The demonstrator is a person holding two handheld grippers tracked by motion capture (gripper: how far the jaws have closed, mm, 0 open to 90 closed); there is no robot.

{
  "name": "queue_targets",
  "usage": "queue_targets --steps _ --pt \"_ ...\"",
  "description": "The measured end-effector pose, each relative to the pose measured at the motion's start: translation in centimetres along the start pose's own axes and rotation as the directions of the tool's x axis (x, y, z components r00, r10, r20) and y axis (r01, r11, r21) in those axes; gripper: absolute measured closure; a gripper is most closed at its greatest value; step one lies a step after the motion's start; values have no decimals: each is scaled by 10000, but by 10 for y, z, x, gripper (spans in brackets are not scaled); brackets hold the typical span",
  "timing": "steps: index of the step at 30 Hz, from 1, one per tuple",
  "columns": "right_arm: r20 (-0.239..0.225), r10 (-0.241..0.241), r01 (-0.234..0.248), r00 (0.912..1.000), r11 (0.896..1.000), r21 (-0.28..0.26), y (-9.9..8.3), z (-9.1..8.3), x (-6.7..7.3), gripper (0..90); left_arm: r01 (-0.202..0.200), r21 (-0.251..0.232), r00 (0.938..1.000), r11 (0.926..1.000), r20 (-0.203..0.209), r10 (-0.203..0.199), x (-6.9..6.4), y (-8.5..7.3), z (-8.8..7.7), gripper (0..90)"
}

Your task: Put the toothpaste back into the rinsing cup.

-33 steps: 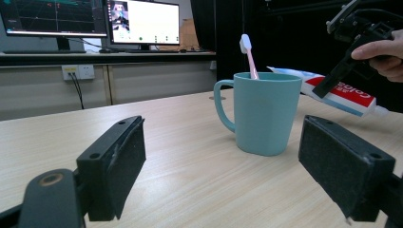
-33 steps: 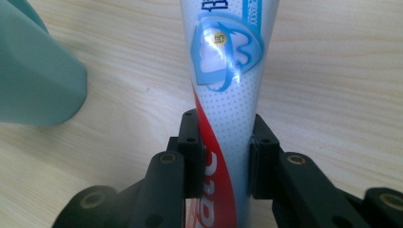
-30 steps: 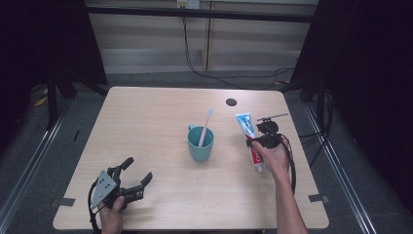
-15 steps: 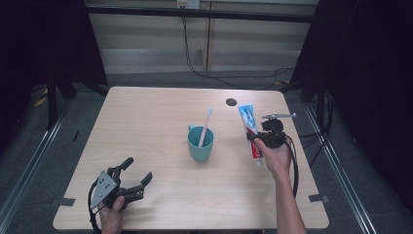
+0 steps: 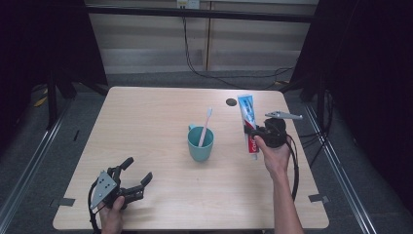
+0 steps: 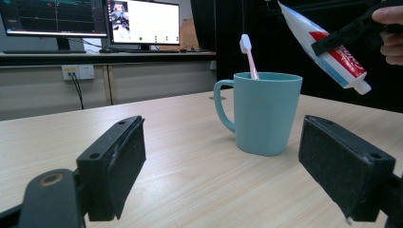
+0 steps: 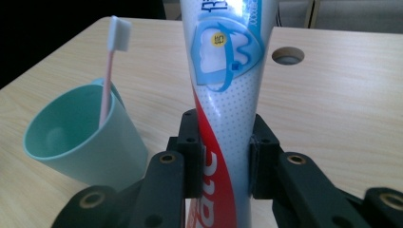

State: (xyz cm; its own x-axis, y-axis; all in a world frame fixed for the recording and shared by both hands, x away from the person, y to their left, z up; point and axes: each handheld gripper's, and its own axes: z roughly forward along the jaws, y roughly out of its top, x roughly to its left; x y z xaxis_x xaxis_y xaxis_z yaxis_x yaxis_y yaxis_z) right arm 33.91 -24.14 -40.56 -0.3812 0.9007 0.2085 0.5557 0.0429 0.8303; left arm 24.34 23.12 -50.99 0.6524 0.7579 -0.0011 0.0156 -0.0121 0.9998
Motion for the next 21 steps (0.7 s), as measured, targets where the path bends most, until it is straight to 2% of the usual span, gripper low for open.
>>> queue_targets --steps 8,12,17,21 --pt "-200 -104 84 9997 9953 -962 6 -8 7 718 1 -7 10000 10000 -1 -1 0 0 0 158" --pt "-288 -75 29 9996 9874 -1579 7 -11 7 718 0 1 10000 10000 0 0 0 0 0 159" --pt "-151 -291 253 9995 9775 -2096 8 -14 10 717 55 -2 10000 10000 0 -55 0 0 0 158" --pt "-251 -299 227 9992 9681 -2497 10 -17 9 716 -1 -9 10000 10000 0 1 0 0 0 158"
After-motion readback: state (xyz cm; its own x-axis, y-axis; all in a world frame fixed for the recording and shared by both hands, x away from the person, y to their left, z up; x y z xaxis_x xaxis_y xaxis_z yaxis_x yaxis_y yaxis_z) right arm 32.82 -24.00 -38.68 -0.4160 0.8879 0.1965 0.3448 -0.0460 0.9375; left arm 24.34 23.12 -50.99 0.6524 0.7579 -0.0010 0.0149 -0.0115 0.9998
